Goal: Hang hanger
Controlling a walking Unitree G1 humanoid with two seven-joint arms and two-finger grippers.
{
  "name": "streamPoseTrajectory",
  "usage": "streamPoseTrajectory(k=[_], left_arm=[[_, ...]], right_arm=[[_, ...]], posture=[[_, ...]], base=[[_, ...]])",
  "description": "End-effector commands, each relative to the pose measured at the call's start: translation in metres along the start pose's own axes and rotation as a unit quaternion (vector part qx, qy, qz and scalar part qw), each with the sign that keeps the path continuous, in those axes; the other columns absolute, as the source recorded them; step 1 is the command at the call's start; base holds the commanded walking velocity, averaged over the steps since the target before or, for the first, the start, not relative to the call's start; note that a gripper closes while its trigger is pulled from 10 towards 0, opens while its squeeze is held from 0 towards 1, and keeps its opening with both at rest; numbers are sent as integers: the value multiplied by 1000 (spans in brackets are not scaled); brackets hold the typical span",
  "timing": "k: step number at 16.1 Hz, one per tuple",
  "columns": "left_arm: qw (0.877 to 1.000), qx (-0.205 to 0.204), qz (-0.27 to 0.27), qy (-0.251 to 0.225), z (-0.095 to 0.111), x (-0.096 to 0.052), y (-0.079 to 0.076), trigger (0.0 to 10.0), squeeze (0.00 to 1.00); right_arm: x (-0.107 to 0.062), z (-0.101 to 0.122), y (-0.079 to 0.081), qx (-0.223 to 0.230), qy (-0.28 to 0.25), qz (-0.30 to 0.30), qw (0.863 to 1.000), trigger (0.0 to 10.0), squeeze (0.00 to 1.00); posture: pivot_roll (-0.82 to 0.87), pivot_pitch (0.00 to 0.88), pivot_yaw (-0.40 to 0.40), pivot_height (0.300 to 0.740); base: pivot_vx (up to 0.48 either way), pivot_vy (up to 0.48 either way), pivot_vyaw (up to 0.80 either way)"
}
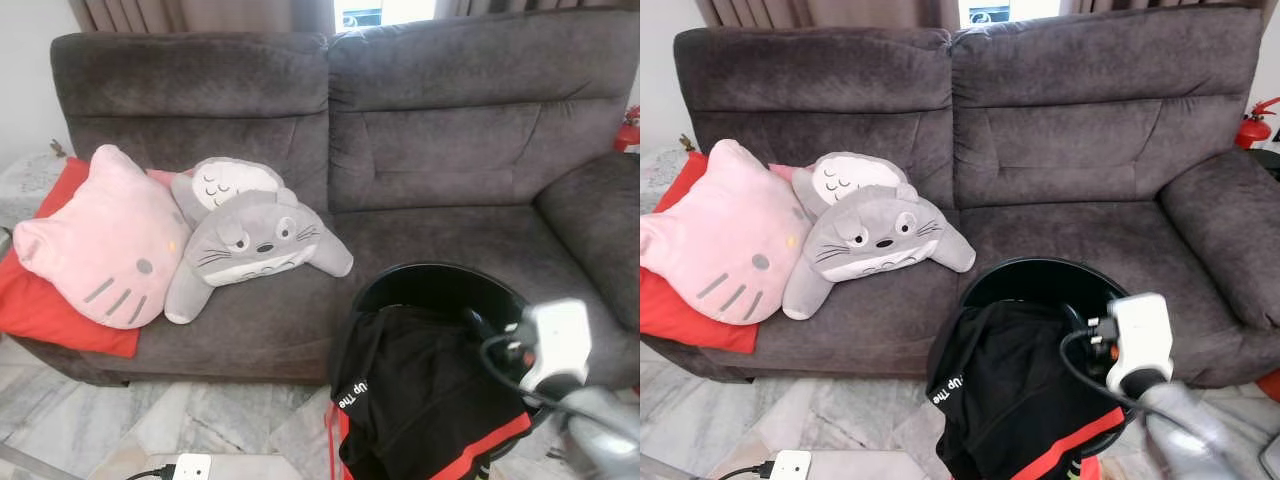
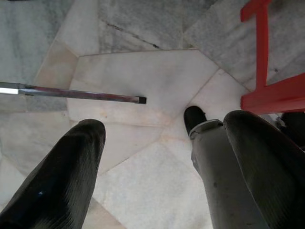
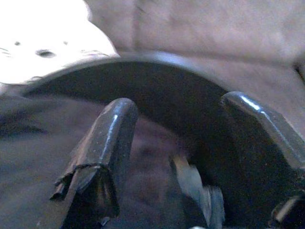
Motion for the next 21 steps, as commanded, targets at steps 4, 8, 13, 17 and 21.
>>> streamPoseTrajectory(k=[4, 8, 13, 17, 21], left_arm=[[1000, -1, 19, -2, -3, -1, 10, 10000, 0], [1000, 1, 18, -2, -3, -2, 11, 10000, 0], [1000, -8, 20, -10, -5, -3, 11, 10000, 0], [1000, -3, 19, -11, -6, -4, 12, 10000, 0], [1000, 1, 20, -9, -7, -4, 13, 10000, 0]], right_arm=[[-7, 7, 15, -92, -64, -16, 994, 10000, 0], [-17, 15, 20, -100, -105, -45, 988, 10000, 0], [-11, 17, 19, -83, -115, -70, 987, 10000, 0], [-7, 15, 20, -74, -113, -72, 988, 10000, 0], [-6, 14, 19, -71, -111, -76, 988, 10000, 0]], posture=[[-270, 0, 82, 740], [-269, 0, 83, 740], [-250, 0, 79, 740], [-253, 0, 88, 740], [-250, 0, 91, 740]], base=[[0, 0, 0], [0, 0, 0], [0, 0, 0], [0, 0, 0], [0, 0, 0]])
Point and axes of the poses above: a point about 5 cm out from each wrist's last joint towards the gripper, its own x axis pointing out of the wrist towards the gripper, its own z axis along the axis of the wrist's last joint, y = z × x, the point moved 2 cm from there along x, pointing out of the wrist towards the gripper, and after that the axes turned 7 degrees about -x, right-handed, at the moved point
